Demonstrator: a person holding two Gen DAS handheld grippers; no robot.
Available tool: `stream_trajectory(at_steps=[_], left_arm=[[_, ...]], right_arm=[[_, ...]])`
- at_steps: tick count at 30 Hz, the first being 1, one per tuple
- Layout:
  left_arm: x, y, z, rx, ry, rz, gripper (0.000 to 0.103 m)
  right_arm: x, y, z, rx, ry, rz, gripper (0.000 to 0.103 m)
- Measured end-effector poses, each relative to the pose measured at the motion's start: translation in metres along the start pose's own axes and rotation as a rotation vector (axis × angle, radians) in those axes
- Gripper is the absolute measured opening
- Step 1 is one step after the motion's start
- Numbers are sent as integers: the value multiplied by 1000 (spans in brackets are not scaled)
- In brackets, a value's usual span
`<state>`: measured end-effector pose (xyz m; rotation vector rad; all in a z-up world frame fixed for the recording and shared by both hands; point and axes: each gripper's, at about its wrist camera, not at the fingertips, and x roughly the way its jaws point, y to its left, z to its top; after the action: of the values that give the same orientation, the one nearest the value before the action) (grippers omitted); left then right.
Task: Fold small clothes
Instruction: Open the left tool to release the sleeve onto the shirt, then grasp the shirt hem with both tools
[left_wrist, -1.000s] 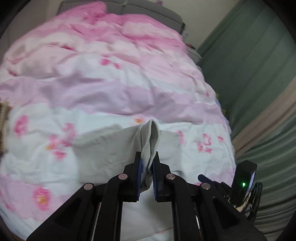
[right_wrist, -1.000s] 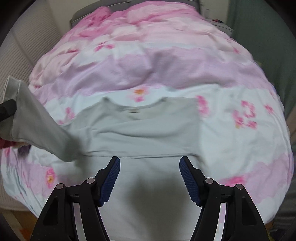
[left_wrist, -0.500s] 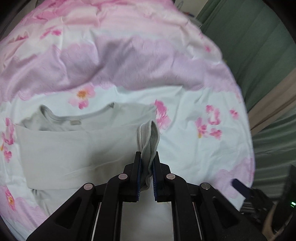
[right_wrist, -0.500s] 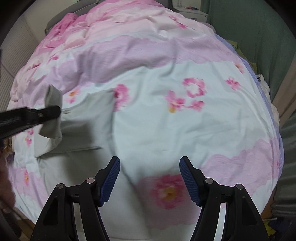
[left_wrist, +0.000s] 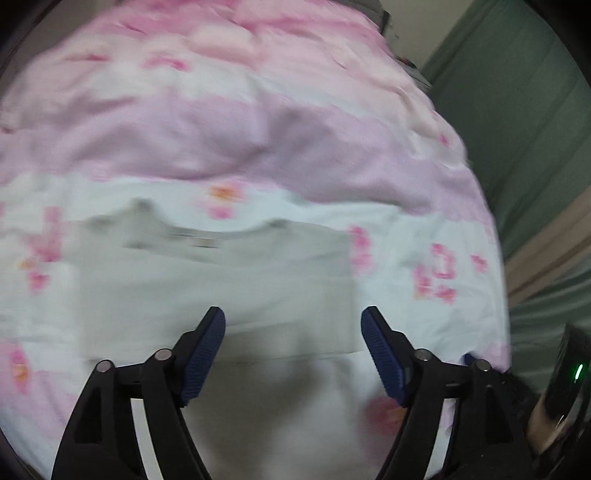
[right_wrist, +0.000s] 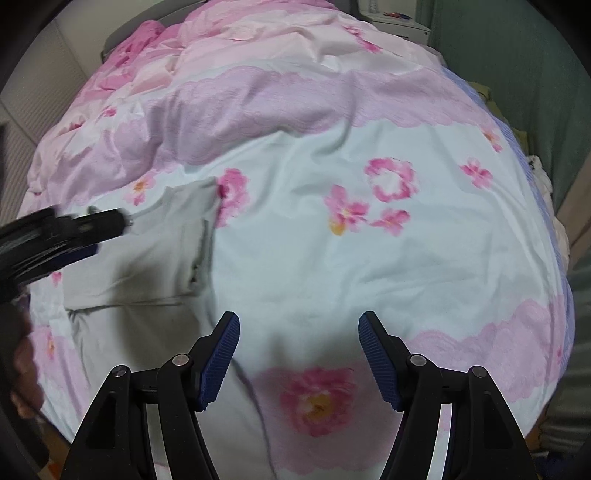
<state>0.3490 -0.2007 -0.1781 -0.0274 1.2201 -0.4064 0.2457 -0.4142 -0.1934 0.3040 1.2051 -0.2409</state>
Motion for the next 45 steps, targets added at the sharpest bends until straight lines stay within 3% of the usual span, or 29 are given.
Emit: stream_trajectory(at_steps=[3, 9, 18, 25, 32, 36, 37, 39, 41, 42, 43, 45], left_arm=[[-19, 47, -20, 11, 0, 104, 76], [-38, 112, -80, -10, 106, 174, 76], [-33, 141, -184, -70, 269, 124, 76], [-13, 165, -201, -216, 284, 62, 74], [10, 161, -217, -248, 336, 47, 67], [17, 151, -223, -204, 351, 91, 47], [19, 147, -224, -206, 355, 86, 37], [17, 147, -229, -245, 363, 59, 30], [16, 147, -233, -283, 372, 35, 20], [15, 148, -235, -305, 382, 14, 13], [14, 148, -237, -323, 387, -2, 11], [10, 148, -238, -342, 392, -8, 10]], right_arm=[[3, 19, 6, -31, -2, 35, 68], [2, 49, -11, -99, 25, 57, 68], [-1, 58, -89, -123, 165, 32, 68], [12, 39, -135, 5, 216, 4, 68], [32, 25, -155, 64, 261, -13, 68], [44, 13, -167, 97, 290, -2, 68], [46, 12, -169, 101, 299, 0, 67], [46, 12, -172, 107, 301, 10, 67], [46, 17, -174, 83, 303, 22, 59], [46, 19, -175, 68, 307, 24, 46], [48, 21, -176, 58, 317, 27, 33], [49, 22, -179, 64, 341, 57, 15]])
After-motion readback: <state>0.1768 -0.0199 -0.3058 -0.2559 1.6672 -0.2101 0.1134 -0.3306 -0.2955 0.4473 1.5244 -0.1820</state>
